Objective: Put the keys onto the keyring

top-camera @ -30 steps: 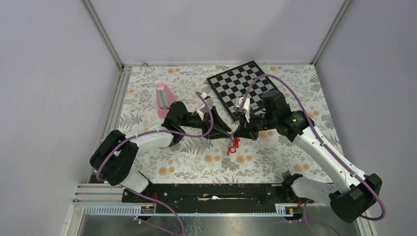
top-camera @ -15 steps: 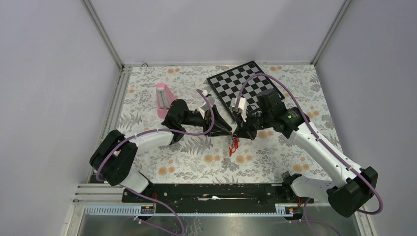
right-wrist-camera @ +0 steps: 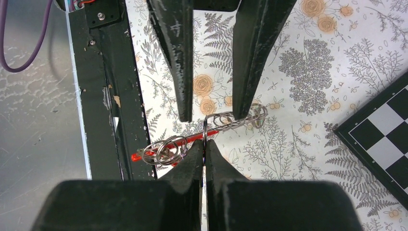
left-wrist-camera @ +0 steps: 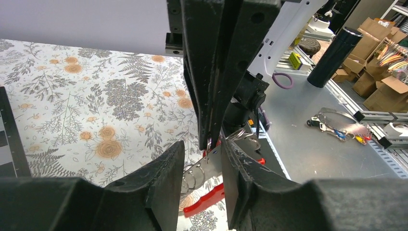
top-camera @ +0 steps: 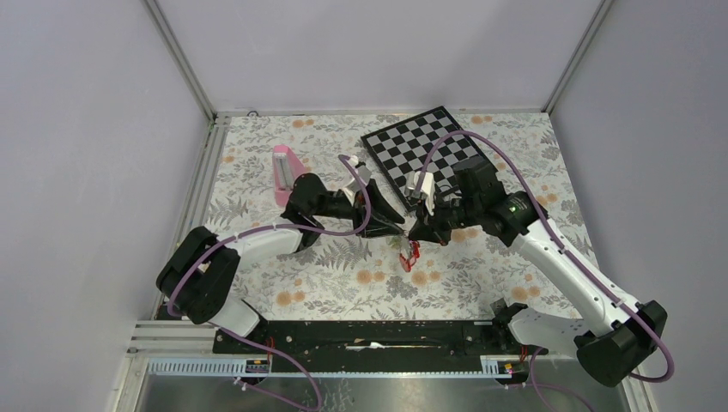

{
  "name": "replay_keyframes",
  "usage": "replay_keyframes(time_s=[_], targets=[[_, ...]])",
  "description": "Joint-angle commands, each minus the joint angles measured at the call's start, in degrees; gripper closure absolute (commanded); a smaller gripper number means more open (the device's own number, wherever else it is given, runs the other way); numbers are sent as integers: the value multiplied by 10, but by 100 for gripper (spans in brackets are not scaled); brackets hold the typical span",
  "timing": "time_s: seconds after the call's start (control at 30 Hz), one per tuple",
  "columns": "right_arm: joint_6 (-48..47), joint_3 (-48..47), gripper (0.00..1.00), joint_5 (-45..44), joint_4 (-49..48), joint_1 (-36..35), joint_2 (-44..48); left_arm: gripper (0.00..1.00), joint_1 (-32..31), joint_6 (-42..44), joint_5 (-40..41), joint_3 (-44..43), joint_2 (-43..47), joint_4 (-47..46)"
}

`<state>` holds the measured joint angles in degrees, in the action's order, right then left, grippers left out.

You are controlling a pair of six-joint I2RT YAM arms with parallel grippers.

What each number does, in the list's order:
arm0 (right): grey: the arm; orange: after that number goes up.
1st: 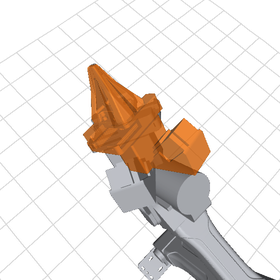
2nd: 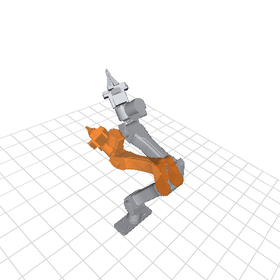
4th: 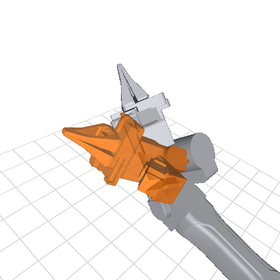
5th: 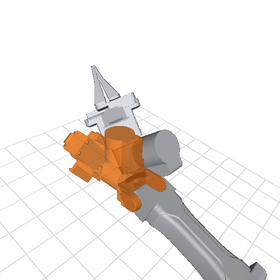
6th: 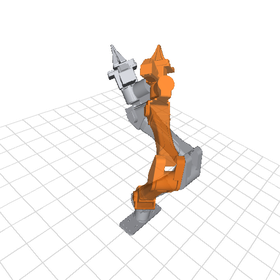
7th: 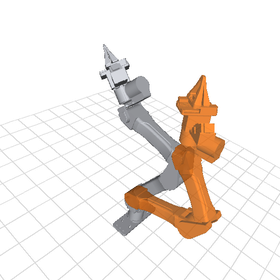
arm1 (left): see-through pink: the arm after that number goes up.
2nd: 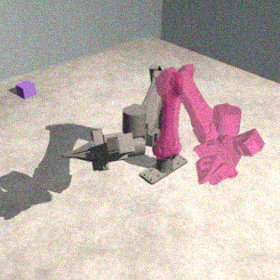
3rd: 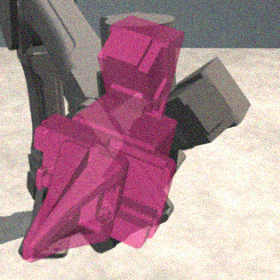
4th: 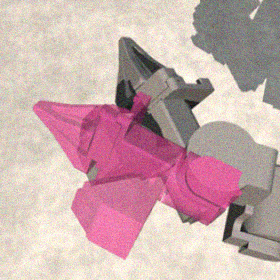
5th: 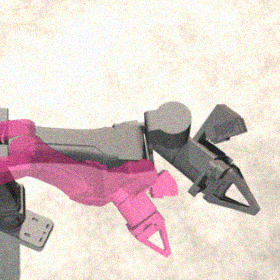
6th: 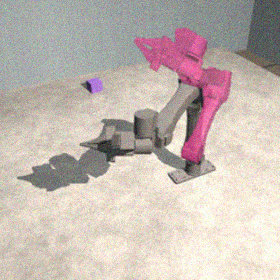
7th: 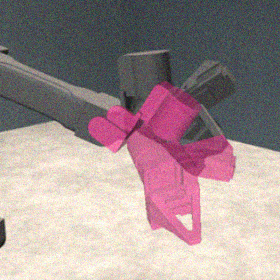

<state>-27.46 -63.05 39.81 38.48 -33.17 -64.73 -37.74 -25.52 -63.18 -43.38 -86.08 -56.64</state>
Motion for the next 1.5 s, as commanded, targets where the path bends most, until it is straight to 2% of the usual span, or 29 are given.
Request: replay_keyframes(time_s=[0.0, 0.23, 0.87, 1.2, 1.43, 1.47], targets=[[-8, -6, 100, 2, -16, -6, 15, 62, 3, -5, 2, -9, 6, -31], [-2, -7, 100, 7, -23, -6, 6, 64, -12, 10, 10, -13, -6, -4], [0, 9, 100, 11, -32, -5, 10, 80, -15, -1, 10, -22, -18, -15], [4, 3, 100, 11, -33, -6, 8, 82, -19, 22, 1, -18, -19, 12], [8, 5, 100, 11, -35, -6, 6, 100, -20, 14, -3, -23, -21, 3], [7, 5, 100, 11, -36, -5, 6, 100, -20, 10, -4, -23, -21, -3]])
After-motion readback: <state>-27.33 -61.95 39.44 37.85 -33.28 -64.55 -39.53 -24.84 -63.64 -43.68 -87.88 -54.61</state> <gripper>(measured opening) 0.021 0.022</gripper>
